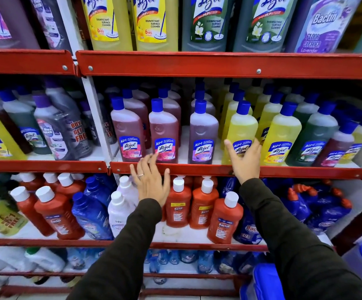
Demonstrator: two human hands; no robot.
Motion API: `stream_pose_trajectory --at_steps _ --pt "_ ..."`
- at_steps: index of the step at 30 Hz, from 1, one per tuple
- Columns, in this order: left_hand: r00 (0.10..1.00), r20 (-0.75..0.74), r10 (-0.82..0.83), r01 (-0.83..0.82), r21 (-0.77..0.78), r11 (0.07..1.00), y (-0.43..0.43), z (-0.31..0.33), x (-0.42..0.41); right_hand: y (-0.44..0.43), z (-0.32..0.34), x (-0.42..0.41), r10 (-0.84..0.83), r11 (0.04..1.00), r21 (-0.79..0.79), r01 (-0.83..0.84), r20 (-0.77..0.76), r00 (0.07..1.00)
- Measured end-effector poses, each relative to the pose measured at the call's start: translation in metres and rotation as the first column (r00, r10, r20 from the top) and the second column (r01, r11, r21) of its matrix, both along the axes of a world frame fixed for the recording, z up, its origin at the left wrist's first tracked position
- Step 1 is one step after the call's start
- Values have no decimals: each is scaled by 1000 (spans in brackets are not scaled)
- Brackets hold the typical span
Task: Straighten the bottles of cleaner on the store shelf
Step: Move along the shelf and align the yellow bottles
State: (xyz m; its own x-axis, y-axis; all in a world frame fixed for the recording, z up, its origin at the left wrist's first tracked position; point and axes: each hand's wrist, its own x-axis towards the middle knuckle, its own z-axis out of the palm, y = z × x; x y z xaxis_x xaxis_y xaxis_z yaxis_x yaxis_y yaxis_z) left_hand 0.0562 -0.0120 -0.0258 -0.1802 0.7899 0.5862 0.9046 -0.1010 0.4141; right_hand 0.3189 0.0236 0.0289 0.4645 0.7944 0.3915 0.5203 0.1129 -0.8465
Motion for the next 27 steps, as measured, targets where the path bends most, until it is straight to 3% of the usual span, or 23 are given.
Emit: stream_pose_trajectory --at_steps 3,7,9,13,16,27 --pt "960 77 -270 265 69 962 -5 13 38 -5 2 3 44 997 63 -37 -128 991" --pt "786 118 -607 597 106 795 -6 35 94 -9 6 12 116 986 148 -76 -285 951" --pt "702 259 -663 672 66 737 -6 46 125 -9 4 18 168 982 145 -124 -348 922" --pt "582 609 -539 683 -7 730 -5 71 173 -9 1 28 259 966 121 -229 -394 882" --pt "501 758 -418 697 -67 714 1 79 188 -11 0 30 288 958 132 -256 -396 872" --pt "488 793 -364 673 -77 736 13 74 200 -8 -12 34 291 955 167 -246 -352 890"
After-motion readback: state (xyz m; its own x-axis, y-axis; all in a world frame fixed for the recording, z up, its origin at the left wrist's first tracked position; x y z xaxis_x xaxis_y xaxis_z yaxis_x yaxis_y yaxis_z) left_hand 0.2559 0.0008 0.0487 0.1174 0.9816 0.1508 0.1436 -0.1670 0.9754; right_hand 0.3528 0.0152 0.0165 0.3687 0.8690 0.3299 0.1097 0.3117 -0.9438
